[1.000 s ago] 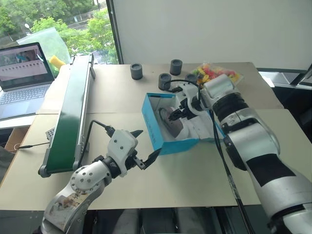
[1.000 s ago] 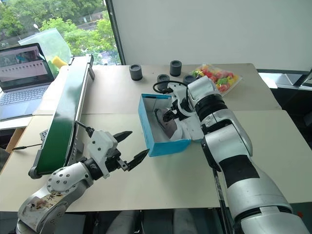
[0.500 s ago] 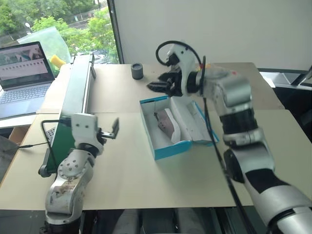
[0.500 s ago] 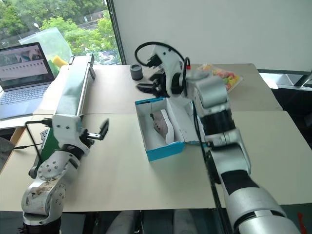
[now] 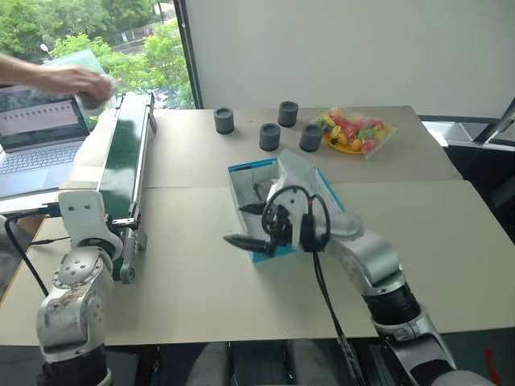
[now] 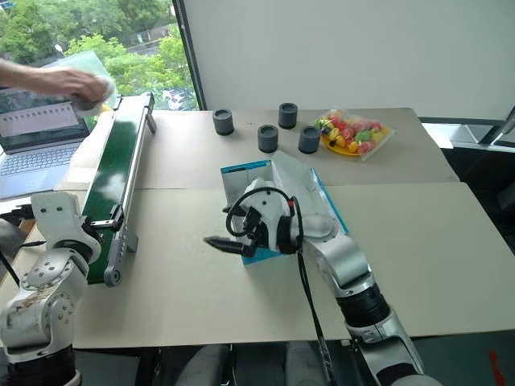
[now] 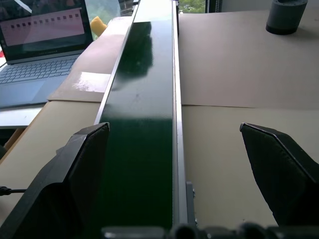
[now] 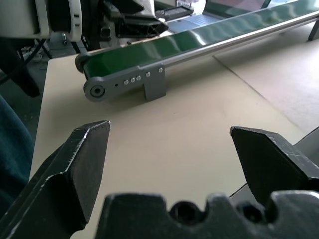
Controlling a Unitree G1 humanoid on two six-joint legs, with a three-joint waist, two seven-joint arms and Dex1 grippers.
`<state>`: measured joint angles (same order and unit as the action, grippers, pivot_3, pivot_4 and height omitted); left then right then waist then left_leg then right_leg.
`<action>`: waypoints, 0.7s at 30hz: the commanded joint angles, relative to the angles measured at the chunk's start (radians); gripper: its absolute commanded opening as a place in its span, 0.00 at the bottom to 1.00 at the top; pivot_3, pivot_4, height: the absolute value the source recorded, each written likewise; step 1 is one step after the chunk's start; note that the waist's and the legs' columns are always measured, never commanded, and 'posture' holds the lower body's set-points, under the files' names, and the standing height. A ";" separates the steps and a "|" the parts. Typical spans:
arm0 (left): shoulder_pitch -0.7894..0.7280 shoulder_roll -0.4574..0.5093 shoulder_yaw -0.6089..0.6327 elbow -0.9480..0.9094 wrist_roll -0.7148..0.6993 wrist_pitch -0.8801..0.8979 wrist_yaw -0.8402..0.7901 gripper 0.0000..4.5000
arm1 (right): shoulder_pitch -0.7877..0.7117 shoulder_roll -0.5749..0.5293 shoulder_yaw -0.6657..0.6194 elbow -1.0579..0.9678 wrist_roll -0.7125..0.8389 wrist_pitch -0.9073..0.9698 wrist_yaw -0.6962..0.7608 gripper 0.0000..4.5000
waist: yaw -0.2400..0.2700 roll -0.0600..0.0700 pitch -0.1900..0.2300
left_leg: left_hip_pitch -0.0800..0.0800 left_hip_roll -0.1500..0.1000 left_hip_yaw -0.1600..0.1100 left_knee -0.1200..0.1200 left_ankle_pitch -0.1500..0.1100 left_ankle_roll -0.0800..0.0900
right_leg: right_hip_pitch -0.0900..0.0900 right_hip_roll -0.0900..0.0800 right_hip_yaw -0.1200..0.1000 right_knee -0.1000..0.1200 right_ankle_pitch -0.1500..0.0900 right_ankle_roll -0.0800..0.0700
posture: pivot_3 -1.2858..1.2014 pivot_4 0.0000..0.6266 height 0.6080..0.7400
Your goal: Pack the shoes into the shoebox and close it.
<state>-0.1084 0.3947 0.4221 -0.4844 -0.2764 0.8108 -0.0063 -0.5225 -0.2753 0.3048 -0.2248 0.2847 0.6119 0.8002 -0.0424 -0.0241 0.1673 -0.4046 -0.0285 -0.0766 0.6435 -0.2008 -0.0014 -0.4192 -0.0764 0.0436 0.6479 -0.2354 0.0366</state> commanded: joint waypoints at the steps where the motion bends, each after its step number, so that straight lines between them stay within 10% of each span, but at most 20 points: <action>1: -0.019 0.013 -0.001 0.013 0.020 -0.005 -0.001 1.00 | 0.008 0.022 0.017 -0.005 -0.056 -0.095 -0.055 0.98 | 0.001 0.000 0.000 | 0.000 0.000 0.000 0.000 0.000 0.000 | 0.000 0.000 0.000 0.000 0.000 0.000 | 0.52 0.24 1.00; 21: -0.017 0.002 -0.011 0.059 0.040 0.007 0.000 1.00 | 0.028 0.059 0.087 0.066 -0.220 -0.180 -0.168 0.98 | 0.002 -0.001 0.000 | 0.000 0.000 0.000 0.000 0.000 0.000 | -0.001 0.000 0.000 0.000 0.000 0.000 | 0.52 0.24 1.00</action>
<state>-0.1141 0.3909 0.4041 -0.4136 -0.2449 0.8146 -0.0088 -0.4915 -0.2239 0.3967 -0.1261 0.0601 0.4552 0.6320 -0.0405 -0.0247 0.1670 -0.4047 -0.0281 -0.0767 0.6433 -0.2010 -0.0018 -0.4197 -0.0765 0.0440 0.6477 -0.2352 0.0363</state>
